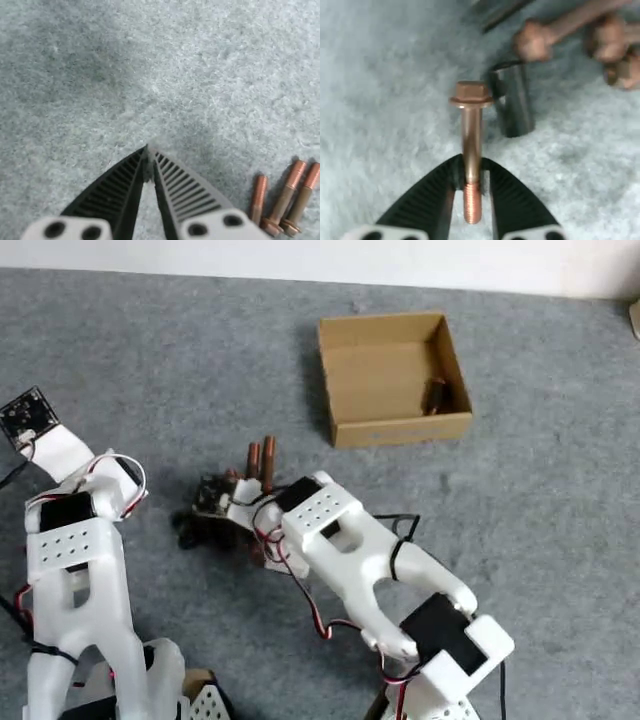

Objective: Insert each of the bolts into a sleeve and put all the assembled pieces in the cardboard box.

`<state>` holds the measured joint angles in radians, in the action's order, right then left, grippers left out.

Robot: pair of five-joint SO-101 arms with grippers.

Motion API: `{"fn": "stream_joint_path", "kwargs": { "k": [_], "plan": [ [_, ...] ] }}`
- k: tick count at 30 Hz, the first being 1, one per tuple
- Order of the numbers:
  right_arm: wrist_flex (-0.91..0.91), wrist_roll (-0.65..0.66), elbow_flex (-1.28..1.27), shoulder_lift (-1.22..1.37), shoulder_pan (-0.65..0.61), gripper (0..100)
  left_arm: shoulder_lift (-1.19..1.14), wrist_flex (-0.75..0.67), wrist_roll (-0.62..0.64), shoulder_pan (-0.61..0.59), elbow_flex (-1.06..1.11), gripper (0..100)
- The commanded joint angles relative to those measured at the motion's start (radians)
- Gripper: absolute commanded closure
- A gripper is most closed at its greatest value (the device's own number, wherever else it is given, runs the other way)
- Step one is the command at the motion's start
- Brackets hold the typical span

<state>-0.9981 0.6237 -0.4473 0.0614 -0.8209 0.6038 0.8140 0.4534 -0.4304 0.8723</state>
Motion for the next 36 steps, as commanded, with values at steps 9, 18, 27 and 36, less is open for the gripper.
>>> {"fn": "stream_joint_path", "kwargs": {
  "k": [9, 18, 27, 36],
  "plan": [
    [0.326, -0.473, -0.081, 0.012, -0.107, 99.2, 0.030, -0.021, 0.000, -0.012, -0.004, 99],
    [0.499, -0.568, -0.085, 0.021, -0.105, 99.2, 0.030, -0.021, 0.000, -0.016, -0.008, 99],
    [0.590, -0.563, -0.087, 0.021, -0.104, 98.8, 0.030, -0.023, 0.002, -0.044, -0.008, 99],
    [0.601, -0.559, -0.079, 0.030, -0.090, 91.8, 0.030, -0.023, 0.002, -0.044, -0.010, 99]
  ]
}}
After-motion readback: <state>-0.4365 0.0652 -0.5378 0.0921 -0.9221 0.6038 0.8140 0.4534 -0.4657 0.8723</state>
